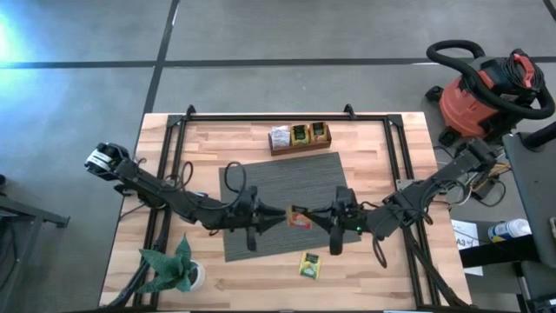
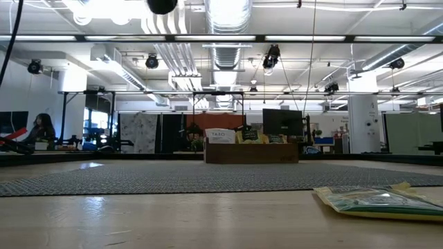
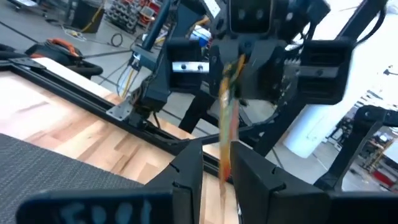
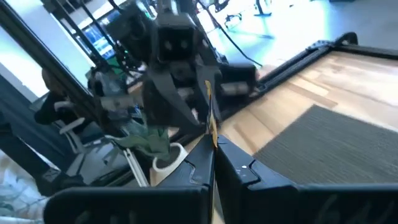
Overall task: Pick & Place Tea
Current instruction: Put the orange tea bag into the right section of the wooden organizer
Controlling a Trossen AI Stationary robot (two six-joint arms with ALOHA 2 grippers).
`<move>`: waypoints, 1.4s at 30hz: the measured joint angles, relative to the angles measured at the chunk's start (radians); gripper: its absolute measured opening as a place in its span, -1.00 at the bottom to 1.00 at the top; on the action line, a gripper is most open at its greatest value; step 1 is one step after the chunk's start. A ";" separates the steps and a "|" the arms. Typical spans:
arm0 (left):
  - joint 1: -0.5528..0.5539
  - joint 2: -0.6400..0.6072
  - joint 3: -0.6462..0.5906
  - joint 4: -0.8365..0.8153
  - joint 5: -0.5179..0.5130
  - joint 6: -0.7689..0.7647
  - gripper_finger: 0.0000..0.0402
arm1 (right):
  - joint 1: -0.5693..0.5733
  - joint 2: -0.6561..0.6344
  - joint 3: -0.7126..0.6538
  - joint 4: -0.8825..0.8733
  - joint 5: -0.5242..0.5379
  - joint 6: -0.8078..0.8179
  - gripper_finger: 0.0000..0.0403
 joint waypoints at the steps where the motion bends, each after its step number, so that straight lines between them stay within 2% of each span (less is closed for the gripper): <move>1: 0.002 0.012 0.010 0.000 0.009 0.000 -0.62 | -0.003 0.005 0.015 -0.002 -0.009 -0.011 -0.96; 15: 0.005 0.055 0.078 0.006 0.107 0.034 -0.64 | -0.004 0.023 0.064 -0.046 -0.016 -0.050 -0.96; 23: 0.005 0.055 0.080 -0.001 0.118 0.042 -0.95 | -0.004 0.023 0.054 -0.050 -0.016 -0.061 -0.96; 27: 0.005 0.055 0.079 -0.017 0.118 0.057 -0.98 | -0.006 0.023 0.054 -0.090 -0.056 -0.063 -0.91; 30: 0.005 0.055 0.081 -0.064 0.108 0.060 -0.99 | -0.006 0.023 0.054 -0.140 -0.089 -0.065 -0.78; 33: 0.005 0.055 0.079 -0.115 0.089 0.059 -0.99 | -0.006 0.023 0.077 -0.247 -0.101 -0.049 -0.59; 36: 0.005 0.062 0.078 -0.167 0.069 0.056 -0.99 | -0.012 0.022 0.141 -0.425 -0.137 -0.043 -0.41; 42: 0.005 0.123 0.080 -0.164 0.066 0.056 -1.00 | -0.077 0.038 0.324 -0.805 -0.306 -0.084 -0.23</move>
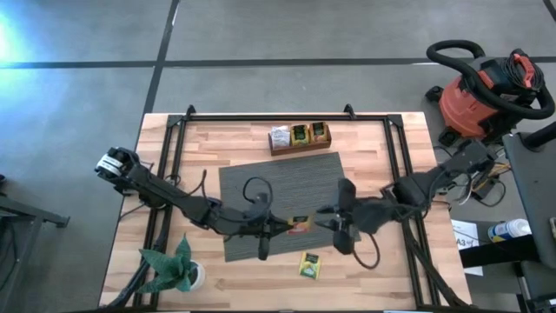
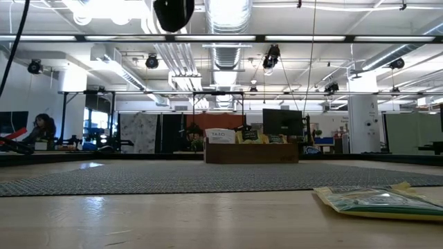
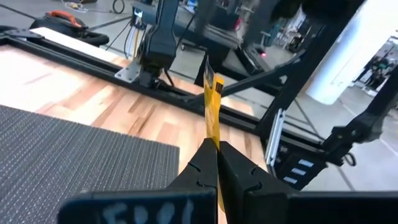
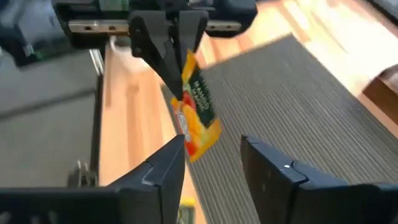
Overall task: Pick & Place Tea
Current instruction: Put the orange tea bag into the right section of the wooden organizer
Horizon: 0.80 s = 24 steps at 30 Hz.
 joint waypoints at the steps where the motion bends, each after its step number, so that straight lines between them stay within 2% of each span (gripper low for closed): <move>1: 0.000 0.013 0.006 0.000 0.000 0.001 -1.00 | -0.017 0.010 0.028 -0.042 -0.032 -0.014 -0.22; 5: 0.005 0.067 0.045 0.001 0.000 0.015 -1.00 | -0.078 0.060 0.124 -0.143 -0.167 -0.111 -0.24; 10: 0.016 0.113 0.102 -0.025 0.001 0.054 -1.00 | -0.113 0.152 0.228 -0.248 -0.278 -0.227 -0.28; 17: 0.028 0.132 0.151 -0.070 0.006 0.092 -1.00 | -0.113 0.265 0.352 -0.371 -0.294 -0.325 -0.33; 24: 0.029 0.132 0.150 -0.093 0.008 0.105 -1.00 | -0.120 0.310 0.439 -0.435 -0.305 -0.368 -0.37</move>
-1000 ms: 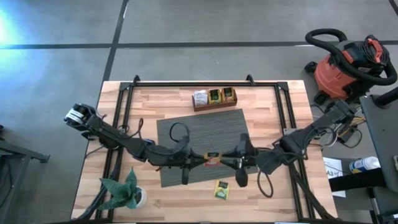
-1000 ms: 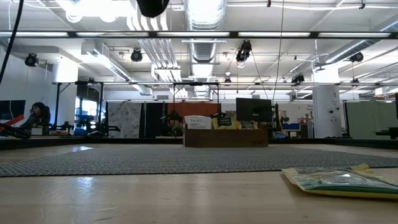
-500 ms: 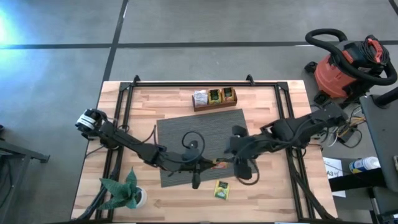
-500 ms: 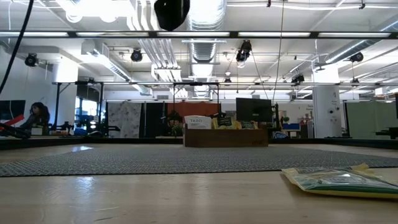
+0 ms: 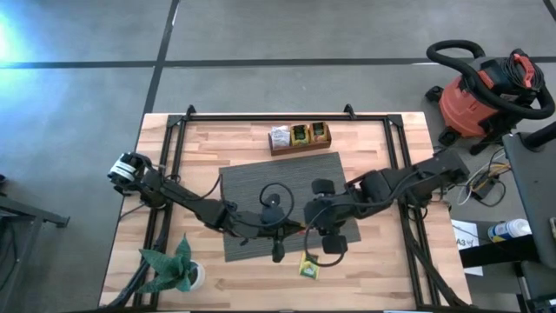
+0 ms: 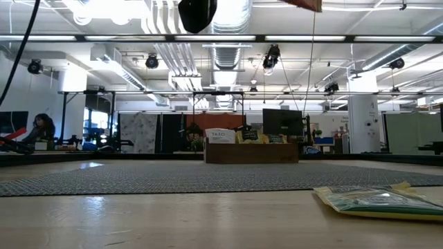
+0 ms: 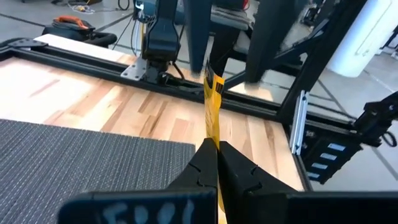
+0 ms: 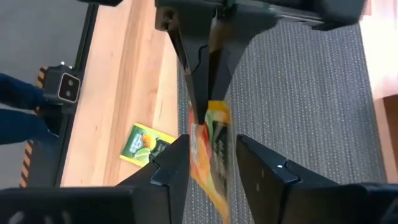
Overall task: Pick & Place Tea
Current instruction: Put the orange tea bag into the right section of the wooden organizer
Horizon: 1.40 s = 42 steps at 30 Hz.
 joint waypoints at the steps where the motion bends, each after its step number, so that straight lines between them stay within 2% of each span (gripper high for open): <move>1: 0.000 0.000 -0.001 -0.008 0.000 0.000 -1.00 | -0.003 0.000 0.004 -0.008 0.000 0.000 -0.38; 19: 0.003 0.000 0.005 -0.009 0.009 0.032 -1.00 | -0.037 0.024 -0.007 -0.025 -0.035 0.012 -0.68; 25: 0.007 0.000 0.004 -0.012 0.005 0.058 -1.00 | -0.045 0.025 -0.007 -0.041 -0.037 0.003 -0.91; 29: 0.016 0.000 0.003 -0.011 0.004 0.058 -0.95 | -0.048 0.026 -0.007 -0.077 -0.034 -0.002 -0.95; 33: 0.027 0.000 0.003 -0.010 -0.003 0.036 -0.83 | -0.056 0.028 -0.007 -0.083 -0.025 -0.003 -0.96; 37: 0.031 0.000 0.003 -0.019 -0.003 0.033 -0.61 | -0.076 0.028 -0.007 -0.084 -0.001 -0.003 -0.96; 40: 0.039 0.000 0.003 -0.079 -0.014 -0.009 -0.44 | -0.100 0.027 -0.007 -0.085 0.019 -0.003 -0.96; 42: 0.042 0.000 0.002 -0.145 -0.066 -0.038 -0.35 | -0.121 0.027 -0.007 -0.095 0.041 -0.005 -0.96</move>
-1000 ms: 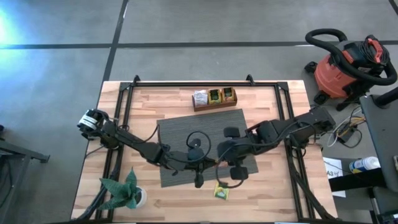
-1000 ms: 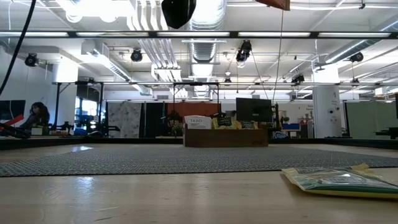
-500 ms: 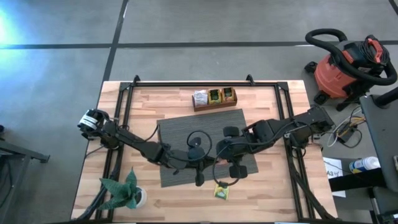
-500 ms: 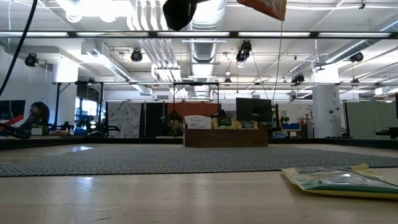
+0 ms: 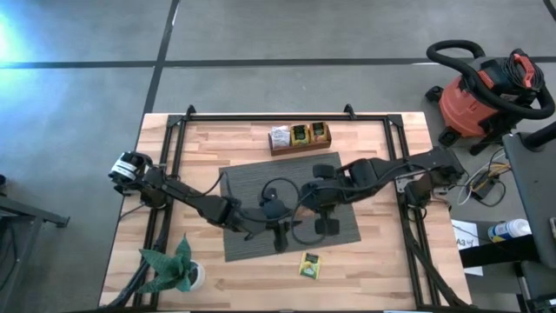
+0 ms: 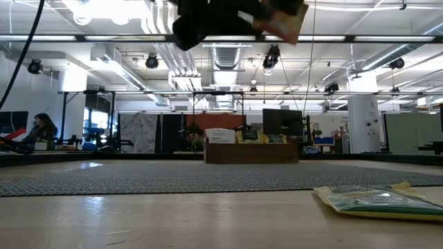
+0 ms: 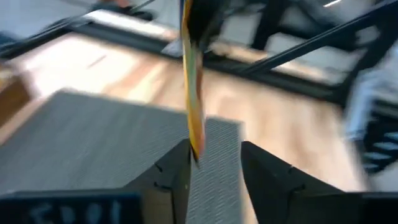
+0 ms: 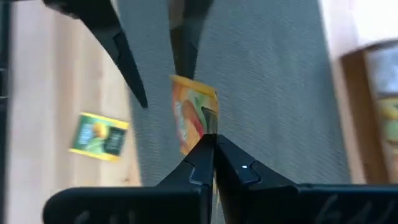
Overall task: Pick & Place Tea
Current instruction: Put the orange tea bag into the right section of the wooden organizer
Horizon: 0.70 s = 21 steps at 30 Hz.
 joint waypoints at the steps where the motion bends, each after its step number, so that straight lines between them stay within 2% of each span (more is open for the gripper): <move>1: 0.001 0.000 -0.001 -0.034 -0.034 -0.013 -0.31 | -0.011 0.000 0.000 -0.016 0.021 -0.002 -0.96; 3: 0.001 -0.007 -0.008 -0.083 -0.077 -0.055 -0.27 | -0.033 0.000 0.000 -0.055 0.078 -0.005 -0.96; 8: -0.005 -0.079 -0.047 -0.096 -0.079 -0.115 -0.25 | -0.104 0.000 0.000 -0.114 0.177 -0.072 -0.96; 15: 0.016 -0.261 -0.159 -0.092 -0.095 -0.119 -0.25 | -0.301 -0.002 -0.008 -0.119 0.172 -0.315 -0.96; 21: 0.149 -0.384 -0.278 -0.077 -0.089 -0.164 -0.25 | -0.550 0.001 -0.036 -0.108 0.120 -0.605 -0.96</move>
